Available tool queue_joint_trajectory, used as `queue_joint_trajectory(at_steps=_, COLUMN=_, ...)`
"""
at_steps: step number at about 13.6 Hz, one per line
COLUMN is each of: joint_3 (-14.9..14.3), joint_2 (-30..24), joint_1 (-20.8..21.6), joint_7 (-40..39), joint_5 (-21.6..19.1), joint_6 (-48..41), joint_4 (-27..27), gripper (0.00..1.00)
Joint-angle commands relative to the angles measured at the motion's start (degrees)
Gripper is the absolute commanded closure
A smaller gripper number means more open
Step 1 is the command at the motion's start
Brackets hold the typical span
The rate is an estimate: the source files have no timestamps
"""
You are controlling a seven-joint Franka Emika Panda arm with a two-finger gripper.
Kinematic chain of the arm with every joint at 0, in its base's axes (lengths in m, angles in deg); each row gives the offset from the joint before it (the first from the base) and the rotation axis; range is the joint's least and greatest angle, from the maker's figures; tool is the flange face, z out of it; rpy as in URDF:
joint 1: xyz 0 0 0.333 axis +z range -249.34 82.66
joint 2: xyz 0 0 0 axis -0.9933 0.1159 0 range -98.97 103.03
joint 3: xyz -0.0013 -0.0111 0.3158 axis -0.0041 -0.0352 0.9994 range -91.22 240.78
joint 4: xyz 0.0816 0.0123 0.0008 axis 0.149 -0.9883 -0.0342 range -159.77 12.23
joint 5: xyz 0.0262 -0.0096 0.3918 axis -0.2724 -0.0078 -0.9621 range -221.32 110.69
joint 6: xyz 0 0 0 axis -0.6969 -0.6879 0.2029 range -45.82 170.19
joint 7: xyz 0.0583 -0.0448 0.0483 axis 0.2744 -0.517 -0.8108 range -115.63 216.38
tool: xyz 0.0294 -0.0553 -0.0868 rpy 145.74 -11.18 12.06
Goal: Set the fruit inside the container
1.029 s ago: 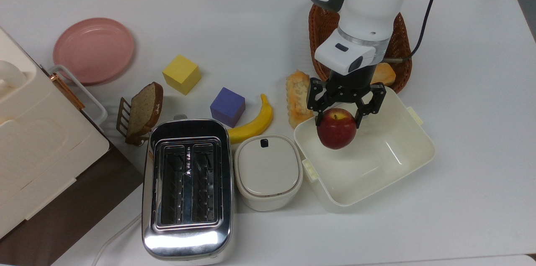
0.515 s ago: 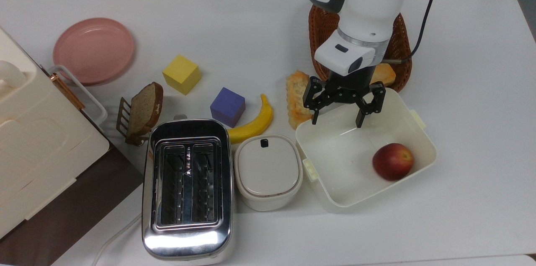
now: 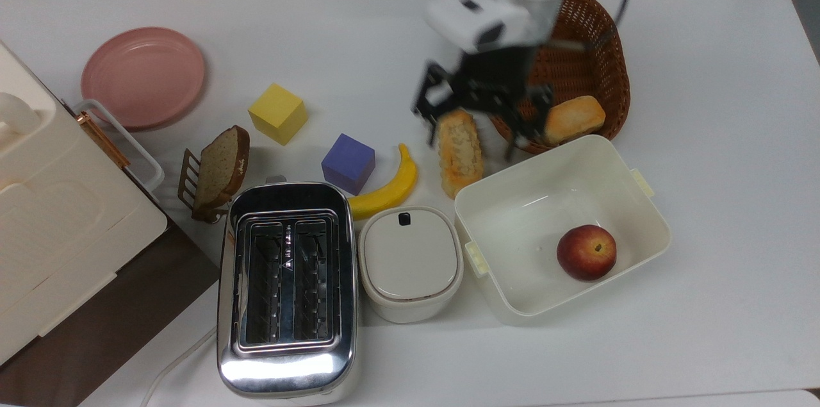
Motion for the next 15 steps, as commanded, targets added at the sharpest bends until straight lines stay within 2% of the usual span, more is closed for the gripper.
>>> queue_joint_trajectory(at_steps=1, joint_3=-4.10, joint_2=-13.53, joint_1=-1.39, joint_7=-13.11, joint_5=-9.73, joint_6=-17.60, joint_4=-4.32, gripper=0.00)
queue_joint_trajectory(at_steps=3, joint_3=-9.47, joint_2=-17.93, joint_1=-0.07, joint_7=-14.63, joint_5=-10.71, joint_6=-23.16, joint_4=-4.49, gripper=0.00)
queue_joint_trajectory(at_steps=6, joint_3=-17.29, joint_2=-23.39, joint_1=3.00, joint_7=-14.89, joint_5=-10.80, joint_6=-23.71, joint_4=-9.13, gripper=0.00)
queue_joint_trajectory(at_steps=7, joint_3=-18.71, joint_2=-23.93, joint_1=3.01, joint_7=-15.16, joint_5=-10.98, joint_6=-23.71, joint_4=-9.76, gripper=0.00)
queue_joint_trajectory(at_steps=10, joint_3=-23.45, joint_2=-25.51, joint_1=2.22, joint_7=-20.86, joint_5=-16.42, joint_6=-23.62, joint_4=-12.75, gripper=0.00)
queue_joint_trajectory(at_steps=15, joint_3=-22.77, joint_2=-24.90, joint_1=0.38, joint_7=-21.13, joint_5=-16.60, joint_6=-24.93, joint_4=-13.02, gripper=0.00)
